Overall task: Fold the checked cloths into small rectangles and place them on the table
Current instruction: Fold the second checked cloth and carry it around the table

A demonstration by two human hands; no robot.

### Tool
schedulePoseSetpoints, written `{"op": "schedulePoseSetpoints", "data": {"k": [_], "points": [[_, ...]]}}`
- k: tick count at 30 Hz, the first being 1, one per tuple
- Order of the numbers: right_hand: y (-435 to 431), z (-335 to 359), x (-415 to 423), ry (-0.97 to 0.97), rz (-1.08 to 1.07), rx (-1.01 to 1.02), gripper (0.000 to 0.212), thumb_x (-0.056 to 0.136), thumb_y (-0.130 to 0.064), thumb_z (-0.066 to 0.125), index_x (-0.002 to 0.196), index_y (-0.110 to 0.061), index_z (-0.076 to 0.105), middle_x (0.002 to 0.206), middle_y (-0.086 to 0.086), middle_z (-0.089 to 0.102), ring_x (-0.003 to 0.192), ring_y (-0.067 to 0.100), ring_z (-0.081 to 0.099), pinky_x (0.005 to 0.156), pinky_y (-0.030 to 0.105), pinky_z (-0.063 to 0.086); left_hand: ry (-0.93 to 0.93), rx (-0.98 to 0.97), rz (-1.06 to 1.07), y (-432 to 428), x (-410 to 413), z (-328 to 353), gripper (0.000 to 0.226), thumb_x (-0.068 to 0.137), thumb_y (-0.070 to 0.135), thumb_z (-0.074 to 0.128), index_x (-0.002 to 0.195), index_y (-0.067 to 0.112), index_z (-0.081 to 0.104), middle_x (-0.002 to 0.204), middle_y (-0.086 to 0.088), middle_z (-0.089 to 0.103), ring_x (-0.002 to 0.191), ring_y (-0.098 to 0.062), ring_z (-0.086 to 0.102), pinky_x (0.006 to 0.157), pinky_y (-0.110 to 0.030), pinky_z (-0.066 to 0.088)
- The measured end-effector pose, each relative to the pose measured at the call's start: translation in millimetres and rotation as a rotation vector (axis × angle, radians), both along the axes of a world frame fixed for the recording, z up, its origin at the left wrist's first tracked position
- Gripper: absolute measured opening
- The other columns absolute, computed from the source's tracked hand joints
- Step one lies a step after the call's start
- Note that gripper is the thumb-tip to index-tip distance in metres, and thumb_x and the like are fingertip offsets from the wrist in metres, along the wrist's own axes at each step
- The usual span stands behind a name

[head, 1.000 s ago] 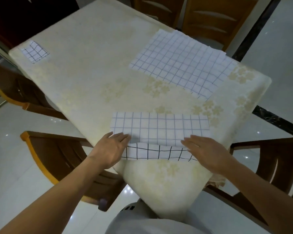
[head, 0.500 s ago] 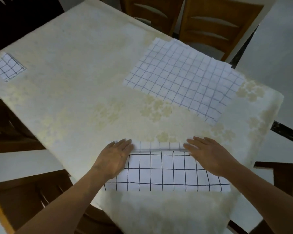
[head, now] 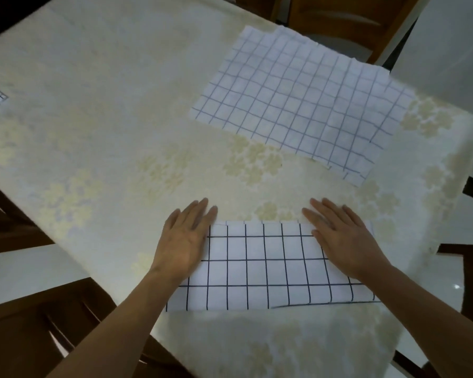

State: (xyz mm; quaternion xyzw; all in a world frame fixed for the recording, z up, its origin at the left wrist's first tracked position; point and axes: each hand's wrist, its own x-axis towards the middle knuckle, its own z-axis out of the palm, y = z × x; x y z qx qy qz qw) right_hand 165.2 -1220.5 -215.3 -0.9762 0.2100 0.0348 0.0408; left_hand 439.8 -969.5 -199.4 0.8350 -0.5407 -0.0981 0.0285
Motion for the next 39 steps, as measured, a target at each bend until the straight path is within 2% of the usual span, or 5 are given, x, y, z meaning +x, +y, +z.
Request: {"op": "schedulePoseSetpoints", "data": {"k": [4,9,14,23,39], "points": [[28,16,-3,-0.107,-0.121,0.058,0.051,0.106,-0.033,0.031,0.151,-0.013,0.039,0.158,0.01,0.035,0.149,0.026,0.027,0.12,0.051,0.025,-0.001,-0.098,0.136,-2,-27,19,0.052,0.103,0.031,0.032,0.152,0.013,0.034,0.156,-0.011,0.037,0.143,-0.028,0.036,0.118,-0.053,0.025],[91,32,-28,-0.159,-0.124,0.095,0.055,0.105,-0.041,0.03,0.151,-0.012,0.039,0.159,0.009,0.033,0.15,0.026,0.025,0.119,0.053,0.027,0.021,-0.083,-0.219,12,-108,36,0.061,0.103,0.046,0.035,0.155,0.015,0.029,0.163,-0.007,0.022,0.151,-0.022,0.021,0.118,-0.053,0.026],[126,15,-41,-0.072,-0.17,0.123,0.062,0.104,-0.049,0.034,0.154,-0.013,0.031,0.162,0.008,0.026,0.152,0.026,0.016,0.118,0.056,0.025,0.003,0.045,-0.311,14,-136,18,0.071,0.102,0.059,0.031,0.158,0.017,0.017,0.166,-0.004,0.006,0.153,-0.021,0.006,0.117,-0.054,0.025],[105,-9,-30,0.051,-0.3,0.113,0.071,0.1,-0.064,0.017,0.159,-0.027,0.005,0.167,0.001,0.0,0.154,0.024,-0.004,0.122,0.055,0.01,-0.031,0.095,-0.121,7,-127,-14,0.064,0.103,0.058,0.02,0.159,0.028,0.006,0.167,-0.005,0.001,0.153,-0.023,0.002,0.119,-0.057,0.016],[98,-19,13,0.003,-0.245,0.097,0.069,0.102,-0.059,0.02,0.159,-0.022,0.005,0.167,0.003,-0.001,0.154,0.023,-0.004,0.124,0.049,0.009,0.008,0.043,-0.088,-3,-96,-22,0.061,0.104,0.051,0.018,0.159,0.028,0.005,0.167,-0.001,-0.003,0.153,-0.019,-0.003,0.122,-0.05,0.013]]}}
